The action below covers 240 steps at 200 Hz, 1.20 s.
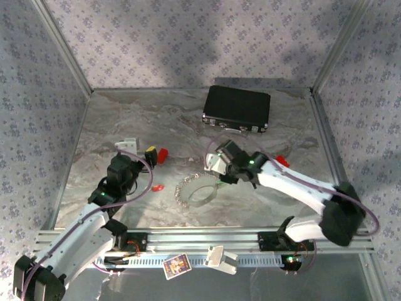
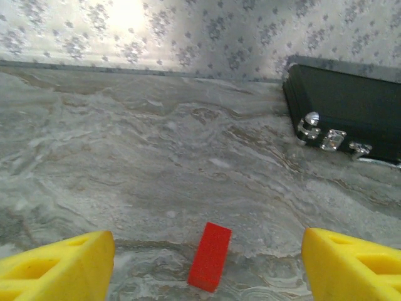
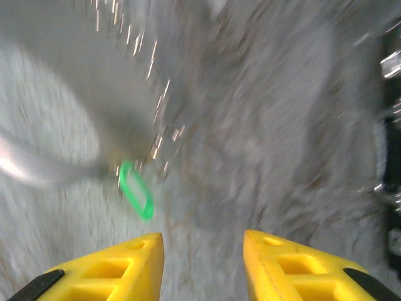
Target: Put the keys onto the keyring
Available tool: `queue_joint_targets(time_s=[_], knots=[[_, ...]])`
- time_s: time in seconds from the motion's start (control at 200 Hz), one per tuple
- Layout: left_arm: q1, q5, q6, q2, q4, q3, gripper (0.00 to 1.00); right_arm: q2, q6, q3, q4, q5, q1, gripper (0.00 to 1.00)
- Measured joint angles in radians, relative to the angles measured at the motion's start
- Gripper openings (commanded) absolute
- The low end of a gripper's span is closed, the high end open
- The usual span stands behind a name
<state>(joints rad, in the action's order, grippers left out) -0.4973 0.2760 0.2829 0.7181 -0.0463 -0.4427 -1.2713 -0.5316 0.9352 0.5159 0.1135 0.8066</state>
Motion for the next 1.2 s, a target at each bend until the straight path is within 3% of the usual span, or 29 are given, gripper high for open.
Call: queue_joint_targets(time_s=[0.105, 0.185, 0.37, 0.55, 0.67, 0.8, 0.979, 1.199], knots=[[0.0, -0.041, 0.027, 0.043, 0.031, -0.034, 0.77, 0.117, 0.158, -0.079, -0.146, -0.14, -0.013, 0.38], [0.0, -0.068, 0.065, 0.06, 0.075, -0.057, 0.77, 0.121, 0.276, -0.138, -0.216, -0.206, 0.042, 0.38], [0.0, -0.121, 0.17, 0.083, 0.195, -0.107, 0.74, 0.051, 0.472, -0.207, -0.308, -0.257, 0.209, 0.38], [0.0, -0.154, 0.275, 0.074, 0.264, -0.095, 0.69, 0.021, 0.558, -0.219, -0.394, -0.255, 0.234, 0.37], [-0.037, -0.161, 0.364, 0.063, 0.291, -0.064, 0.68, -0.08, 0.644, -0.187, -0.399, -0.218, 0.189, 0.36], [-0.169, -0.125, 0.434, 0.098, 0.296, -0.058, 0.68, -0.171, 0.739, -0.114, -0.346, -0.202, 0.085, 0.34], [-0.335, -0.06, 0.5, 0.27, 0.254, -0.066, 0.68, -0.211, 0.815, -0.064, -0.268, -0.197, -0.044, 0.32], [-0.407, -0.038, 0.539, 0.464, 0.179, -0.106, 0.66, -0.237, 0.848, -0.063, -0.181, -0.231, -0.166, 0.29]])
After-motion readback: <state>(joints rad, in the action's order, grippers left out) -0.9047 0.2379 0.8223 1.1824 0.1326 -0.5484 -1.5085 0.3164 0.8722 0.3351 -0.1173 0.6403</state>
